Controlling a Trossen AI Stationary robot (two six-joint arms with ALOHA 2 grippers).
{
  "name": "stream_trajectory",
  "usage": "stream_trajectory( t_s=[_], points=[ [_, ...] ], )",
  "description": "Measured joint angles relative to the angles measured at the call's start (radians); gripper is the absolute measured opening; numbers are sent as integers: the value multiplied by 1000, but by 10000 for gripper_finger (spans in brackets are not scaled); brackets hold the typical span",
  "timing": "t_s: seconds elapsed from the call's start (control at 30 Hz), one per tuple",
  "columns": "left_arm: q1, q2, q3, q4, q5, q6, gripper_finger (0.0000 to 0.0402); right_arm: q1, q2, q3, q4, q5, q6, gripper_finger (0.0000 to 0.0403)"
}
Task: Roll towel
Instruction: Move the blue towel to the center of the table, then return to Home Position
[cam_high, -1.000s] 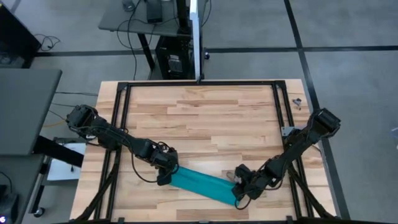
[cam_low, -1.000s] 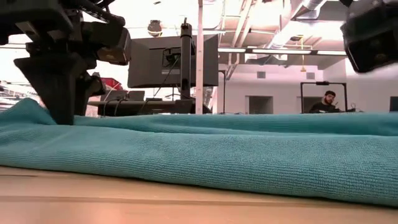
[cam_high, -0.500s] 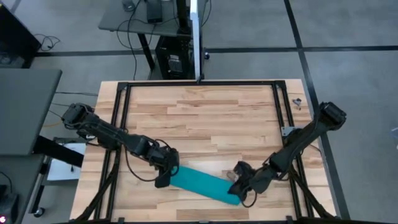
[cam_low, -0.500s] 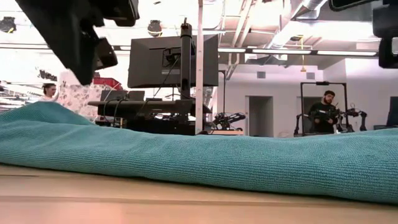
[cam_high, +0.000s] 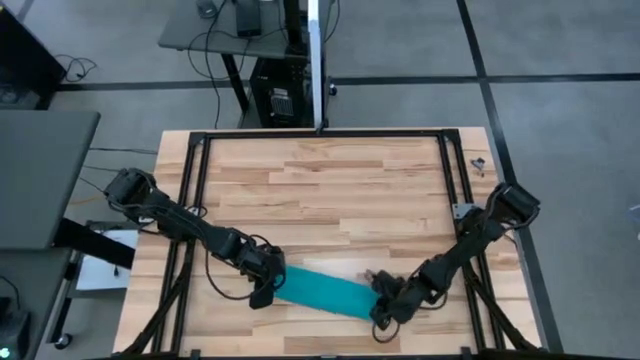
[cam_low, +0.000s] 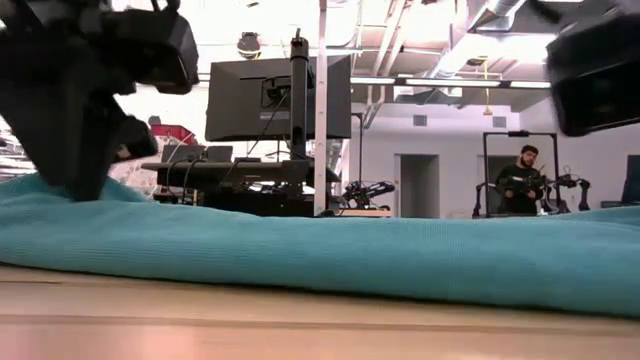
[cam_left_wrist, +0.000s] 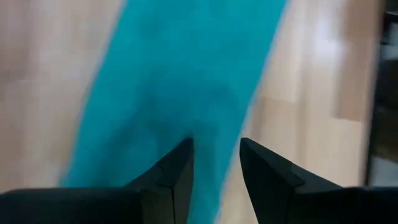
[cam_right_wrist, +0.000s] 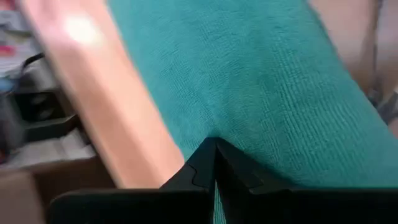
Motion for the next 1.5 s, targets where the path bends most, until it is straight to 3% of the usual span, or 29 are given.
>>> stream_trajectory(
  t_s=[0.27,0.53,0.63,0.8,1.03,1.1,1.2,1.27,1.4,1.5],
  points=[
    [119,5,-5,-34,-70,48,113,-168,-75,0,-234,-62,-253,0],
    [293,5,-5,-101,-72,136,113,-427,-159,0,-434,-107,-610,0],
    [343,5,-5,-103,-73,187,113,-529,-198,-1,-470,-110,-741,0],
    [408,-23,23,-168,-75,210,113,-663,-271,-1,-473,-204,-856,0],
    [406,-156,139,-301,-71,215,108,-667,-442,-1,-474,-240,-876,0],
    [399,-208,165,-312,-71,235,87,-661,-498,-1,-464,-241,-876,0],
    [398,-298,180,-331,-77,260,24,-660,-589,-1,-440,-249,-897,0],
    [398,-369,174,-341,-128,274,10,-661,-671,-13,-380,-237,-929,0],
    [398,-526,153,-343,-264,261,28,-627,-885,-88,-186,-120,-1003,0],
    [400,-618,150,-366,-294,225,36,-563,-1032,-159,-144,8,-1002,0]
  ],
)
